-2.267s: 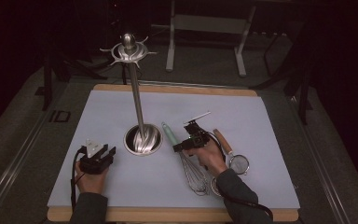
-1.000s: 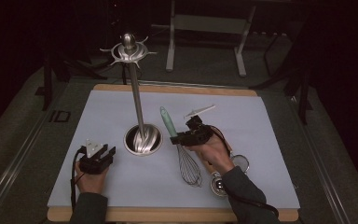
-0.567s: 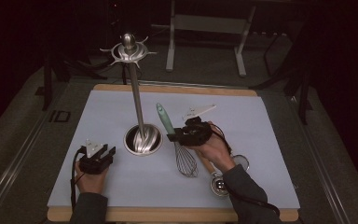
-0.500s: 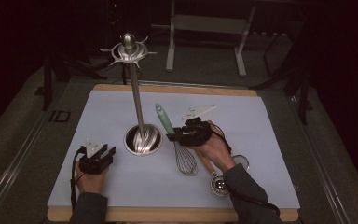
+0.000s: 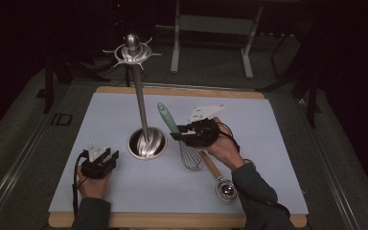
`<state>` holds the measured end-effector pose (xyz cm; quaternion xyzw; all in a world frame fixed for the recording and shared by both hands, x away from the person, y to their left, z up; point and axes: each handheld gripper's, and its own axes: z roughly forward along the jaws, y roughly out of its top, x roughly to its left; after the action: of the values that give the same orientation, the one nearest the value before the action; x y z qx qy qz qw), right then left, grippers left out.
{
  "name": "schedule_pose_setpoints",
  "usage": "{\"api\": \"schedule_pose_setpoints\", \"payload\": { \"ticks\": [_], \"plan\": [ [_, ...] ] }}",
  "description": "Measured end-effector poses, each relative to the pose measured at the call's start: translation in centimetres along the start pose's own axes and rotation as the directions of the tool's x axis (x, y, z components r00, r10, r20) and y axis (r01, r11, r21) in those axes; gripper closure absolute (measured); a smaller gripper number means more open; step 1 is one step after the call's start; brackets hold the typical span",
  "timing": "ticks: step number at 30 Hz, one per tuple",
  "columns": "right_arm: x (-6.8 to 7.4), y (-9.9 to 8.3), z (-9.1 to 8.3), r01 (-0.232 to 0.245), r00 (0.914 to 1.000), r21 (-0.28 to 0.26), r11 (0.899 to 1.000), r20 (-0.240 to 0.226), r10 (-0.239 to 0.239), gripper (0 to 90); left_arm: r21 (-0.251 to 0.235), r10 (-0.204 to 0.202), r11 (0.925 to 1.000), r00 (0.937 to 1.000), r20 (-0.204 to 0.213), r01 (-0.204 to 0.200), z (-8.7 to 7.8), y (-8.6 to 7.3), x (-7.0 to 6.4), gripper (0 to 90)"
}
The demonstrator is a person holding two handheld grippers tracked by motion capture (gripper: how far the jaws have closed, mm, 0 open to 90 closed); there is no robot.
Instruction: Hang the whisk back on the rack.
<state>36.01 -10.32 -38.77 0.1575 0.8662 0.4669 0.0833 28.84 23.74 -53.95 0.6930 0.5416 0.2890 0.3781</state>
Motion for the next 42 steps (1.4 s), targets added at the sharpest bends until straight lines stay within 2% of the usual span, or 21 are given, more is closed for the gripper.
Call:
{"api": "schedule_pose_setpoints", "payload": {
  "ticks": [7, 10, 15, 28, 42],
  "plan": [
    [-0.3, 0.6, -0.2, 0.048, 0.9988, 0.009, 0.999, 0.006, -0.048, 69.2, 0.000, 0.000, 1.0000, 1.0000, 0.000, 0.000, 0.0, 0.0, 0.0, 63.7],
    [-0.4, 0.9, -0.4, 0.067, 0.9977, -0.018, 0.998, -0.008, -0.067, 69.2, 0.000, 0.001, 1.0000, 1.0000, 0.000, -0.001, 0.0, 0.0, 0.0, 63.6],
    [-0.6, 1.1, -0.6, 0.082, 0.9965, -0.034, 0.996, -0.011, -0.082, 69.2, 0.000, 0.001, 1.0000, 1.0000, -0.001, -0.001, 0.0, 0.0, 0.0, 63.6],
    [-0.5, 3.5, -2.3, 0.108, 0.9942, -0.085, 0.991, 0.012, -0.107, 69.2, -0.003, -0.002, 1.0000, 1.0000, -0.004, 0.002, 0.0, 0.0, 0.0, 63.6],
    [0.2, 6.4, -3.7, 0.154, 0.9880, -0.138, 0.978, 0.028, -0.152, 69.2, -0.003, -0.003, 1.0000, 1.0000, -0.003, 0.003, 0.0, 0.0, 0.0, 63.6]
  ]
}}
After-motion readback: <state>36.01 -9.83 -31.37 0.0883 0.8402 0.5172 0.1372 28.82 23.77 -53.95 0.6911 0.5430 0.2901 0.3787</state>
